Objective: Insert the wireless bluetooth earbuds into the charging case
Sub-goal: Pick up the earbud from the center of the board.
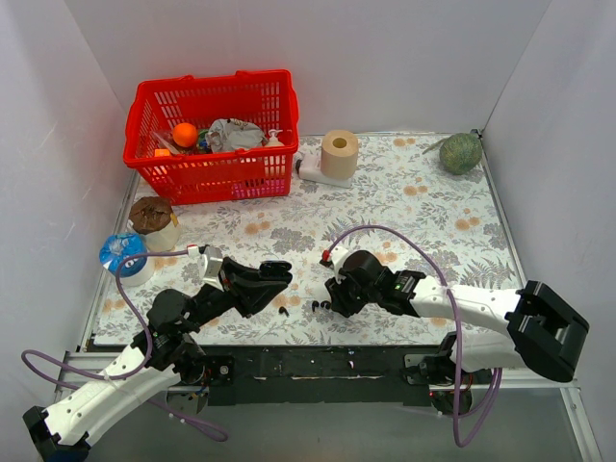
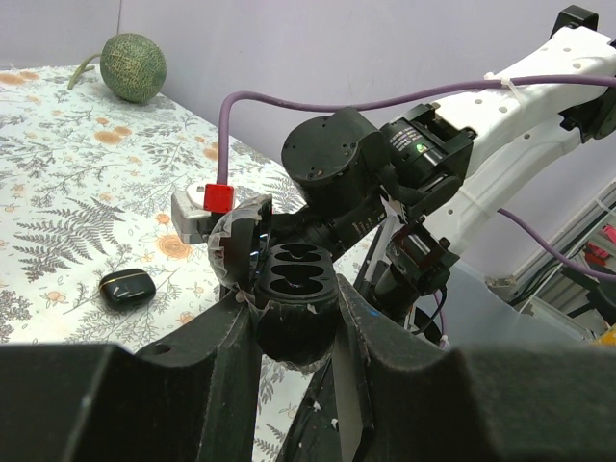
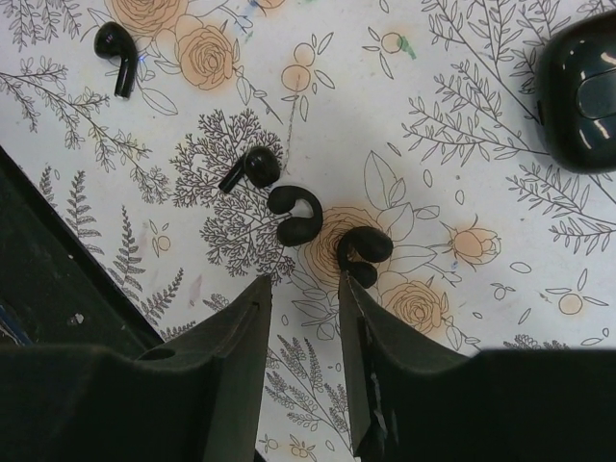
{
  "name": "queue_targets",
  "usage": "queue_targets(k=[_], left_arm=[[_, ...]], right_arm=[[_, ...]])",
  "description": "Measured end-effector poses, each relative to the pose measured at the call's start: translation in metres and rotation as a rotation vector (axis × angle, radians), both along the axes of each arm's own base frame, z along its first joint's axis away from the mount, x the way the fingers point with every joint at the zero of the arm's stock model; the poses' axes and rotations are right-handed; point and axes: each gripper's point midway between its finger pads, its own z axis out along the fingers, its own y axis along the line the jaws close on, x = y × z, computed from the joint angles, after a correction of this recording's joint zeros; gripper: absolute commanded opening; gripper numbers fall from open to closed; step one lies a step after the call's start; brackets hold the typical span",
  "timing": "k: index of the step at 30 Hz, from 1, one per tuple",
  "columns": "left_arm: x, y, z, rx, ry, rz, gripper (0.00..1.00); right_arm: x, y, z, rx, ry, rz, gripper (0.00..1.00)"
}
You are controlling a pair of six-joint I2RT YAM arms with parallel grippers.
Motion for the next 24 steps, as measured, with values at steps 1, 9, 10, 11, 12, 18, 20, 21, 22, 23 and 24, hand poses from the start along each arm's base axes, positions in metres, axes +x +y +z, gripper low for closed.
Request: queue_targets(k=[1, 9, 10, 11, 12, 18, 20, 21, 22, 23, 24], left_arm=[[0.0, 0.0, 0.0, 0.0, 0.0, 0.0, 0.0], [0.001, -0.001, -0.002, 0.005, 0.005, 0.0, 0.0], [0.001, -0.001, -0.002, 0.006, 0.006, 0.0, 0.0], [0.001, -0.001, -0.002, 0.006, 0.007, 0.0, 0.0], [0.001, -0.001, -0.002, 0.006, 0.008, 0.0, 0.0], [0.001, -0.001, -0.002, 0.005, 0.008, -0.001, 0.0], [0.001, -0.001, -0.002, 0.005, 0.009, -0.001, 0.0], [0.001, -0.001, -0.002, 0.005, 0.009, -0.001, 0.0], [0.001, -0.001, -0.002, 0.005, 0.009, -0.001, 0.0], [0.001, -0.001, -0.002, 0.004, 0.01, -0.001, 0.0], [0.001, -0.001, -0.002, 0.003, 0.011, -0.001, 0.0]], right_arm=[[0.0, 0.0, -0.002, -0.005, 0.003, 0.0, 0.42], [0.001, -0.001, -0.008, -0.024, 0.01, -0.007, 0.44], [0.001, -0.001, -0.01, -0.027, 0.012, -0.008, 0.44], [0.001, -0.001, -0.011, -0.031, 0.013, -0.008, 0.44], [0.002, -0.001, -0.012, -0.034, 0.012, -0.012, 0.44], [0.006, -0.001, -0.013, -0.037, 0.001, -0.028, 0.44], [0.007, -0.002, -0.013, -0.039, -0.003, -0.037, 0.44], [0.008, -0.002, -0.013, -0.041, -0.006, -0.042, 0.44], [0.009, -0.003, -0.013, -0.042, -0.008, -0.048, 0.44], [0.01, -0.003, -0.013, -0.044, -0.011, -0.054, 0.44], [0.011, -0.004, -0.013, -0.046, -0.014, -0.059, 0.44]])
